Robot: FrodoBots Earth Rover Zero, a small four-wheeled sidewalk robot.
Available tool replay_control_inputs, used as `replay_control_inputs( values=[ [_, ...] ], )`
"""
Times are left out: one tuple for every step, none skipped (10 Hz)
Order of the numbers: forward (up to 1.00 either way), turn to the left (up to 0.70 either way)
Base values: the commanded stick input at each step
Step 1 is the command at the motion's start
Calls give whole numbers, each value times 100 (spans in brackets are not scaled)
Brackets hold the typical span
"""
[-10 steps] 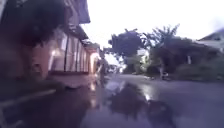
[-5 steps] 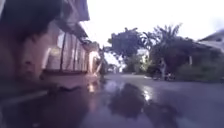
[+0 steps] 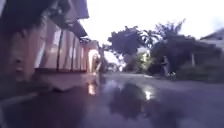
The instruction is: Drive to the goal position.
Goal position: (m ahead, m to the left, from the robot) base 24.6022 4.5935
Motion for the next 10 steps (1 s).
replay_control_inputs(
  values=[
    [70, 0],
    [70, 0],
    [70, 0],
    [70, 0],
    [70, 0],
    [70, 0],
    [70, -6],
    [70, -18],
    [70, -29],
    [70, -35]
  ],
)
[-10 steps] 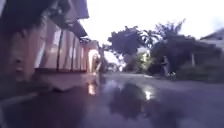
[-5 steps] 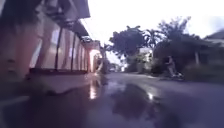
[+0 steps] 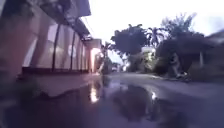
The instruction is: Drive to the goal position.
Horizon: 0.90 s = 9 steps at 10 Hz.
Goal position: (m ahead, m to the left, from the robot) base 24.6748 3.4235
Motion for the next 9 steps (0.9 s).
replay_control_inputs(
  values=[
    [70, -33],
    [70, -4],
    [70, -2],
    [70, -1],
    [70, 0],
    [70, 0],
    [70, 0],
    [70, 0],
    [70, 0]
  ],
)
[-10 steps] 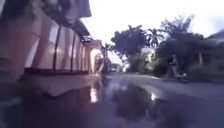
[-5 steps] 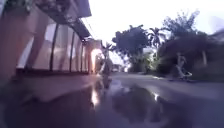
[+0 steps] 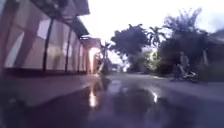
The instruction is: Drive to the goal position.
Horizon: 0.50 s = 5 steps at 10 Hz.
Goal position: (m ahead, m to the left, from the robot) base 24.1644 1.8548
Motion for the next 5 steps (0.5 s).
replay_control_inputs(
  values=[
    [70, 0],
    [70, -8],
    [70, -35],
    [70, -35],
    [70, -35]
  ],
)
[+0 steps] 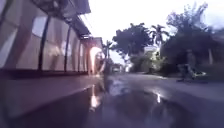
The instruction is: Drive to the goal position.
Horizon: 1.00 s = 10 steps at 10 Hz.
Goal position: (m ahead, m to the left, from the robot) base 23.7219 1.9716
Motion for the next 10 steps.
replay_control_inputs(
  values=[
    [70, -35],
    [70, -35],
    [70, -35],
    [70, -25],
    [70, -3],
    [70, 0],
    [70, 0],
    [70, 0],
    [70, -9],
    [70, -24]
  ],
)
